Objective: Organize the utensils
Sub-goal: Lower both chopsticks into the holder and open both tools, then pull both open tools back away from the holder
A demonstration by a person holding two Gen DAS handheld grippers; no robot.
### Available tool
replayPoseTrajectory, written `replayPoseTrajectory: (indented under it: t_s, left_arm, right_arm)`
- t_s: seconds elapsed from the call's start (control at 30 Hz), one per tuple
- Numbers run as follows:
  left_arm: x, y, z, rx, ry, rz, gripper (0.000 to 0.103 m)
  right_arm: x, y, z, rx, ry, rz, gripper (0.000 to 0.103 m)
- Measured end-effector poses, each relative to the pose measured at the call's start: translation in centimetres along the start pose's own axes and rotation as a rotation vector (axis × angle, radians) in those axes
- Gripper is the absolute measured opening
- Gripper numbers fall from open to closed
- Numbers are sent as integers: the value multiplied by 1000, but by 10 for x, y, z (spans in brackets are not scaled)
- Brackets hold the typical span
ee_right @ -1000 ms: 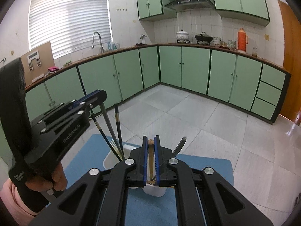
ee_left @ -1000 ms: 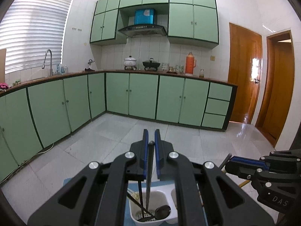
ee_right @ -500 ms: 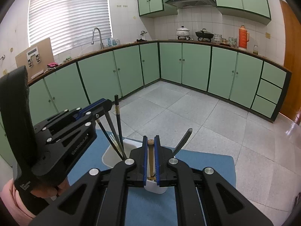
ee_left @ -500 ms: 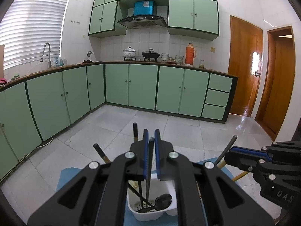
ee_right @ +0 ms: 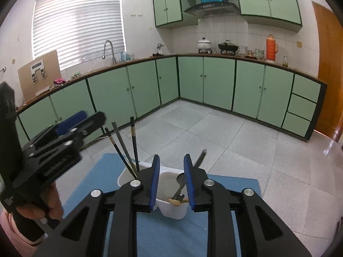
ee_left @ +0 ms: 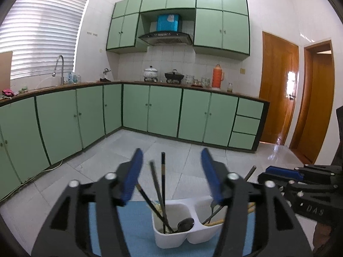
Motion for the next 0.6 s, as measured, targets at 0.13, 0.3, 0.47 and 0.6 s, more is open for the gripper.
replayPoseTrajectory:
  t_s: [0.13,0.3,0.47,0.6]
  left_arm:
    - [0,1,-26,-22,-30,-10,75]
    - [12,-3,-62,-40,-50,-8,90]
    - [28,-8,-92,-66,-48,-10,95]
    - [41,-8,-111,-87,-24,-16,98]
  right_arm:
    - [3,-9,-24,14,-41,23,33]
    - [16,-16,-60,31,-93,39,49]
    - [30,-17,-89,38,-121,41,65]
    - [46,-16,-107,61,-133,44,81]
Point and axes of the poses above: each gripper's, at about its wrist camera, not at the fingertips, and z roughly the way its jaws point, y to its left, x to its underside, the point moved 4 cm from there along z, roughly the way its jaws point, and after that the axes turned 7 degrees about x, right-handed, at the moved point
